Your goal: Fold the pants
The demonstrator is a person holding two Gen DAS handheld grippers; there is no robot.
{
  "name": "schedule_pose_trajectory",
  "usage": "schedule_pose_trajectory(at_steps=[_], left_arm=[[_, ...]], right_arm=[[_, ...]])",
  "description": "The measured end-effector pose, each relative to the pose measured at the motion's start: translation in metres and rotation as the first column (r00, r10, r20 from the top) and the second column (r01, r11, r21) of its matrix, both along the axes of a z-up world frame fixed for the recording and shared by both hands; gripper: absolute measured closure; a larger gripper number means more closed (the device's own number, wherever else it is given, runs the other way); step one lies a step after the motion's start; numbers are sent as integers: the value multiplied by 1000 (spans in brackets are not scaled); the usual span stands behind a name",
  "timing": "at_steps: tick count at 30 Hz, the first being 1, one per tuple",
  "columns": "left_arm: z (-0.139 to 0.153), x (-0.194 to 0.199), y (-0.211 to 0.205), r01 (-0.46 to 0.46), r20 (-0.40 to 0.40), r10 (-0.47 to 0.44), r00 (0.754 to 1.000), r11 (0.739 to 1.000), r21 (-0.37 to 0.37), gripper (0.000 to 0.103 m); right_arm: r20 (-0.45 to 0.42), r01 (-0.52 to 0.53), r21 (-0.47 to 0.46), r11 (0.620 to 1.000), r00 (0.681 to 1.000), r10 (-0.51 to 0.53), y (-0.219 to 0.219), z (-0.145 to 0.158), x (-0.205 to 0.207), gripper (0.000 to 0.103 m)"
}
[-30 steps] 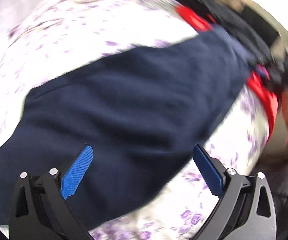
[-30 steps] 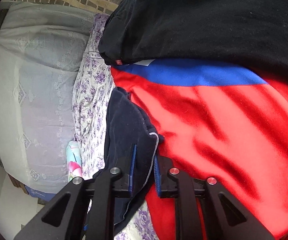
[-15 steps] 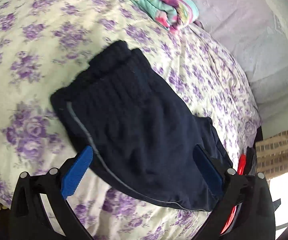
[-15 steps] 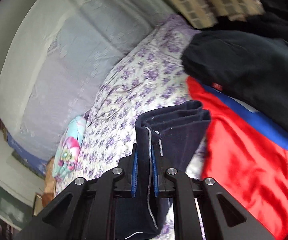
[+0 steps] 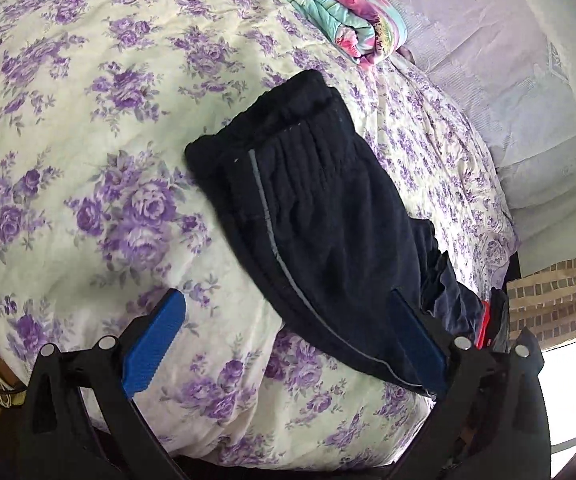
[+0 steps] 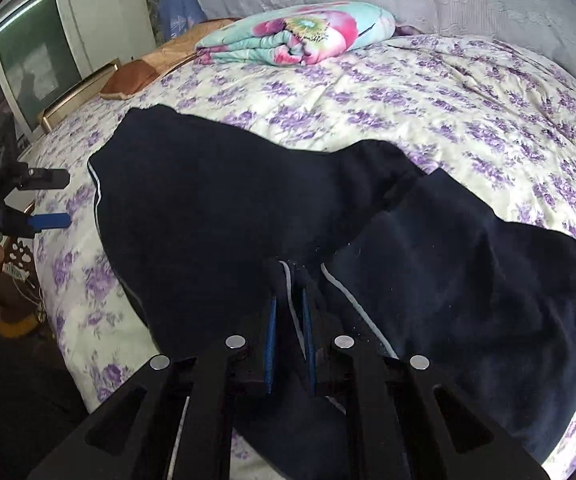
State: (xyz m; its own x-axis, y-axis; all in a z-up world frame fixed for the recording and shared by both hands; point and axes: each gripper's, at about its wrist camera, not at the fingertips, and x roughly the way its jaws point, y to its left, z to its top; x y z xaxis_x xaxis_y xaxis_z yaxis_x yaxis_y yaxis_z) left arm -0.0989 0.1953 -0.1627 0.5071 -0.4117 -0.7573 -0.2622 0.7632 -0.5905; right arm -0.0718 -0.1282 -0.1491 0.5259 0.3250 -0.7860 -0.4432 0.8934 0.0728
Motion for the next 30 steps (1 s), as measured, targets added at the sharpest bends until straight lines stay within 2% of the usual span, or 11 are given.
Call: schedule_pose_trajectory(at_steps=[5, 11, 13, 16, 18, 19, 21, 23, 26, 28, 30], left_arm=[[-4, -5, 5, -18, 0, 18, 1000, 1000, -17, 5], [-8, 0, -5, 14, -9, -14, 1000, 1000, -19, 5], [-7, 1, -9, 25, -11, -26, 1000, 1000, -8, 5], [-5, 1, -9, 28, -10, -28, 1000, 1000, 0, 5], [-7, 0, -8, 20, -16, -20, 1000, 1000, -4, 5], [-8, -1, -7, 16, -20, -16, 1000, 1000, -9, 5], [-10, -3, -5, 8, -23, -9, 1000, 1000, -15, 5], [-10, -4, -6, 9, -23, -9, 1000, 1000, -13, 5], [-9, -2, -9, 24, -26, -24, 999, 1000, 15, 5], [-7, 3, -12, 33, -26, -32, 999, 998, 53, 5], [-5, 9, -14, 33, -24, -31, 999, 995, 94, 5]], right_arm=[[31, -46, 29, 999, 998, 45, 2, 17, -11, 91], [-65, -158, -72, 985, 986, 154, 21, -18, -18, 90], [-85, -157, -46, 987, 985, 152, 19, -11, -17, 85], [-73, -147, 109, 983, 985, 156, 7, 19, -22, 82], [-25, -101, 202, 974, 994, 109, -7, 40, -21, 76], [3, -48, 214, 976, 999, 49, -16, 48, -17, 68], [55, 106, 145, 984, 992, -115, -33, 51, -5, 53], [51, 236, 49, 971, 970, -238, -47, 40, 13, 52], [-36, 281, 8, 960, 959, -280, -57, 13, 30, 52], [-113, 245, -92, 965, 960, -255, -51, -17, 37, 48], [-94, 252, -60, 966, 962, -257, -51, -26, 33, 47]])
